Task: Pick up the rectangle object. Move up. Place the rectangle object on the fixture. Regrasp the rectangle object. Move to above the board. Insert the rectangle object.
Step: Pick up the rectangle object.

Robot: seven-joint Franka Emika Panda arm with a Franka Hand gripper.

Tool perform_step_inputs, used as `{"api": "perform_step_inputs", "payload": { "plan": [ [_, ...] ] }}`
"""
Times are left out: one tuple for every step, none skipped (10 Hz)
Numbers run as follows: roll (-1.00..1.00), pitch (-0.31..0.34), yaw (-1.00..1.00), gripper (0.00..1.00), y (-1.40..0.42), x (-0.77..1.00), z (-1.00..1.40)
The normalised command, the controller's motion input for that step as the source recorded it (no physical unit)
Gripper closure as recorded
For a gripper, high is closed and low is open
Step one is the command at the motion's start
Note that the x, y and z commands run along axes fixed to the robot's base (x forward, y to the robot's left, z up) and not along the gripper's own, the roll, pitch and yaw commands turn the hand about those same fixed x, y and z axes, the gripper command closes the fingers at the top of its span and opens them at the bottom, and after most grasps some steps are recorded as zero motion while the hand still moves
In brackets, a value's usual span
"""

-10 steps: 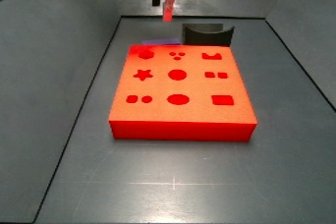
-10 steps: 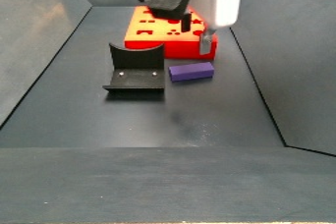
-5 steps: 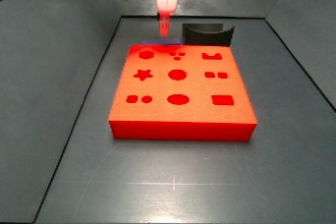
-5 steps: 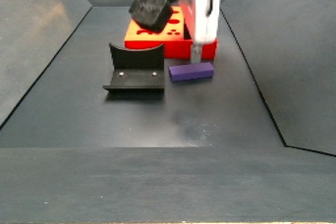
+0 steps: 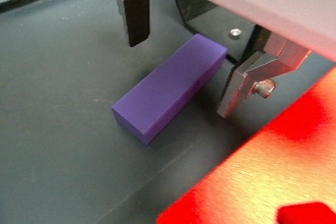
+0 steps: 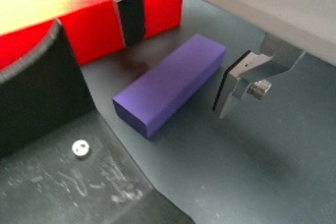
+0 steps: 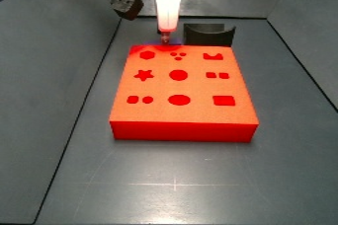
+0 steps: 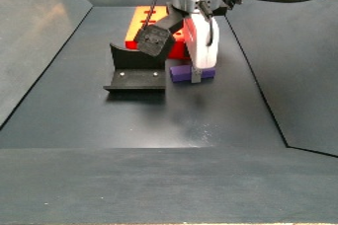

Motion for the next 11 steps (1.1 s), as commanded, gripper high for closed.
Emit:
{"api": "perform_step_inputs", "payload": {
  "plan": [
    [0.0,0.0,0.01,0.0,0.18,0.07,-0.18],
    [0.0,0.0,0.0,0.0,0.17,0.04,-0.2],
    [0.0,0.0,0.0,0.0,0.12,0.03,-0.24],
    [0.0,-0.003,0.0,0.0,0.07,0.0,-0.31],
    [0.0,0.0,0.0,0.0,0.0,0.0,-0.29],
    [0.0,0.0,0.0,0.0,0.0,0.0,-0.21],
    [0.0,-0.034,0.0,0.0,0.0,-0.07,-0.19],
    [0.0,0.0,0.0,0.0,0.0,0.0,0.0],
    [0.0,0.0,0.0,1.0,0.0,0.0,0.0],
    [0.0,0.0,0.0,1.0,0.0,0.0,0.0],
    [0.0,0.0,0.0,1.0,0.0,0.0,0.0]
  ]
}}
